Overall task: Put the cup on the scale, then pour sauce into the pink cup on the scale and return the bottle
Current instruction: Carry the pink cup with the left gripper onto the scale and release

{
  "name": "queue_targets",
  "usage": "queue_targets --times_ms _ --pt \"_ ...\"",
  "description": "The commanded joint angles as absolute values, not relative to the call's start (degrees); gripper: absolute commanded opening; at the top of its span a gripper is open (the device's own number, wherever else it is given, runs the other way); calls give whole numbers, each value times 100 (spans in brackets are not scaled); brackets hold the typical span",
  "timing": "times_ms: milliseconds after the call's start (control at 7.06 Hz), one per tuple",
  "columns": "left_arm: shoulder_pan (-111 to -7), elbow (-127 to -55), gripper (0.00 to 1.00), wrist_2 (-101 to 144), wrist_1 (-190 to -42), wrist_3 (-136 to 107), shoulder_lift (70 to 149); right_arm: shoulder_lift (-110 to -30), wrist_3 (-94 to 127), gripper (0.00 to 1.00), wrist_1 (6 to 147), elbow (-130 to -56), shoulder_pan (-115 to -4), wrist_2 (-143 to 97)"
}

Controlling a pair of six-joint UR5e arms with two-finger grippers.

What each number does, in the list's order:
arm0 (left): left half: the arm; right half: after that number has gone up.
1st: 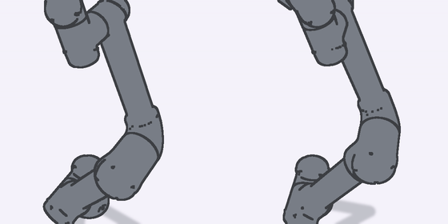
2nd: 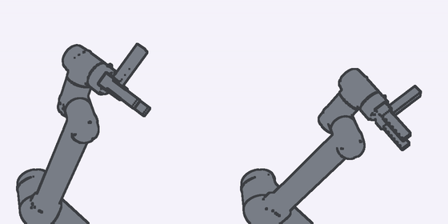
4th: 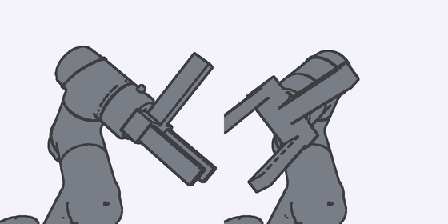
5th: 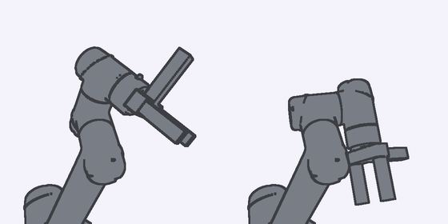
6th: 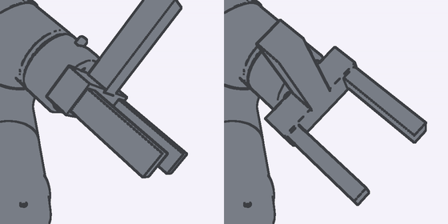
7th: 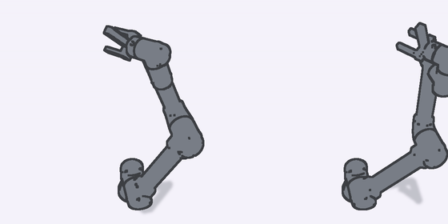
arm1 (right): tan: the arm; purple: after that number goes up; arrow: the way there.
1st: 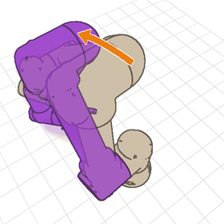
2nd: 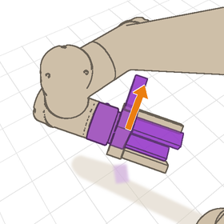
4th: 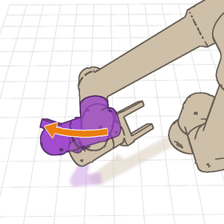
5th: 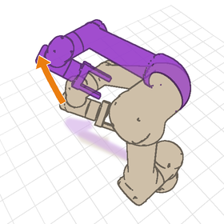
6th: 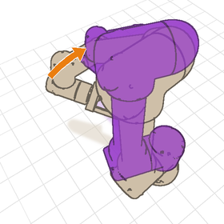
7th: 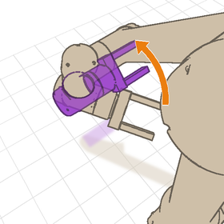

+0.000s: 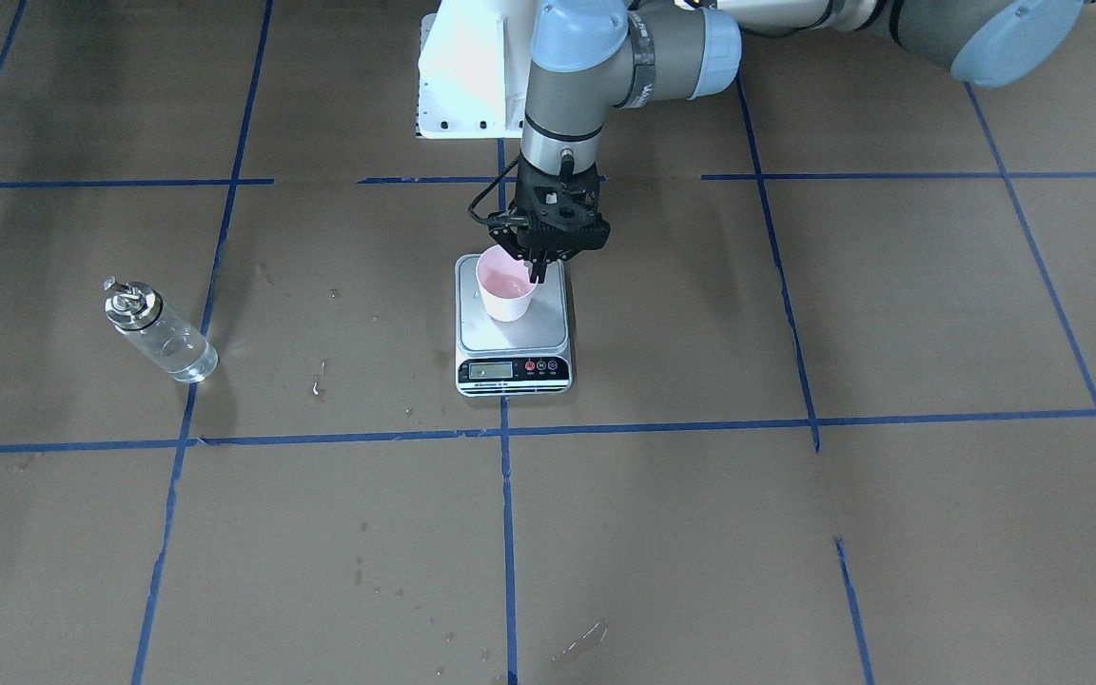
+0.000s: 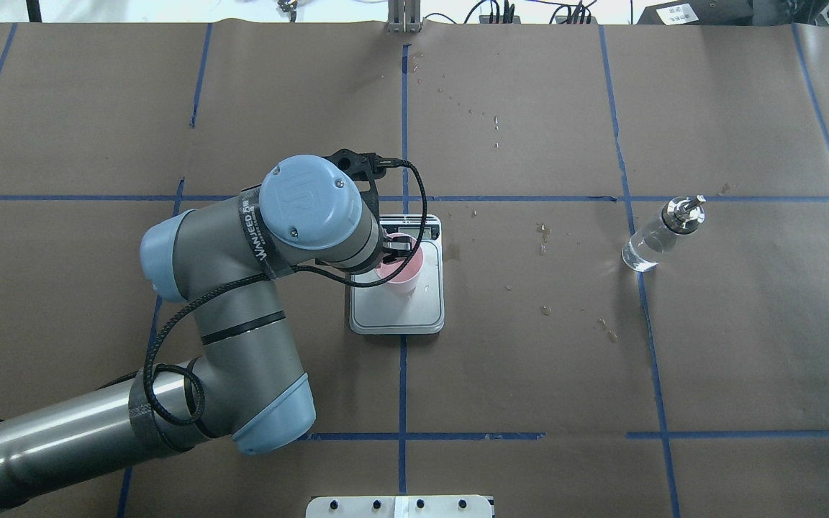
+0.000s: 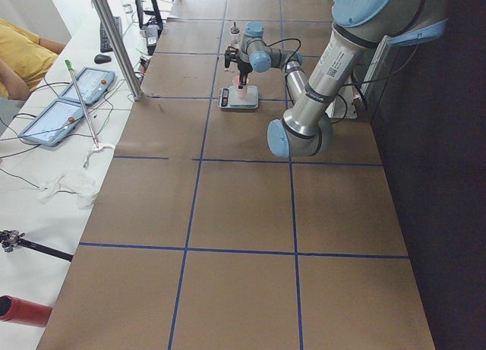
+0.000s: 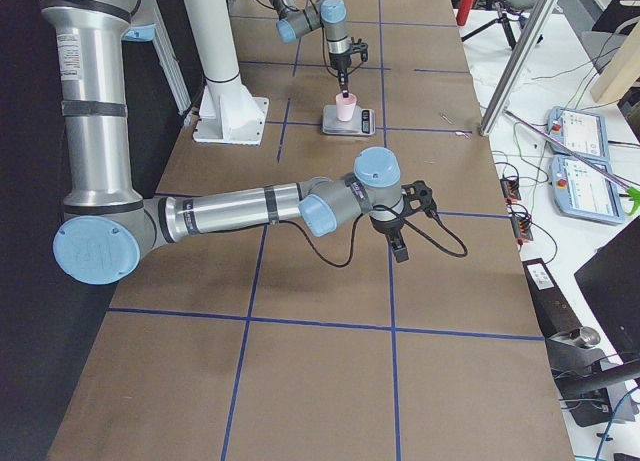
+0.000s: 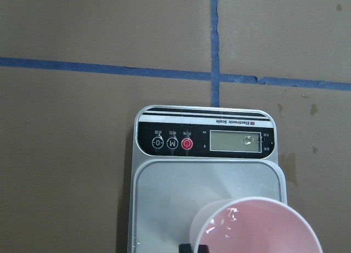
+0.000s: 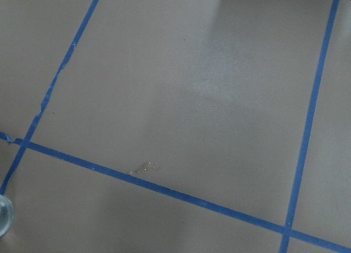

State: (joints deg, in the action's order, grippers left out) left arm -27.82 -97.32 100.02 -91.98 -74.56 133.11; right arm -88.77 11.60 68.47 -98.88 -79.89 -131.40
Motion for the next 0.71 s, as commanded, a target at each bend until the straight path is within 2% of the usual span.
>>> queue_targets --times_ms 0,142,283,425,566 --pt "-2777 -9729 45 10002 -9202 -7427 13298 -8886 1160 100 6847 -9888 -7989 -13131" --pt "-2777 -9764 67 10002 -9202 -7348 13272 -8886 1160 100 6847 -9888 -7989 -13140" --pt "-2803 -9956 100 10011 -9150 -6939 13237 -8886 1169 100 6855 -9888 -7989 -13140" --pt "-3013 -10323 100 10037 -9054 -6326 12949 -8886 1395 100 6847 -9914 -7989 -13148" --pt "-3328 -11110 100 10046 -8818 -5406 12337 -8903 1824 100 6847 -10166 -7989 -13183"
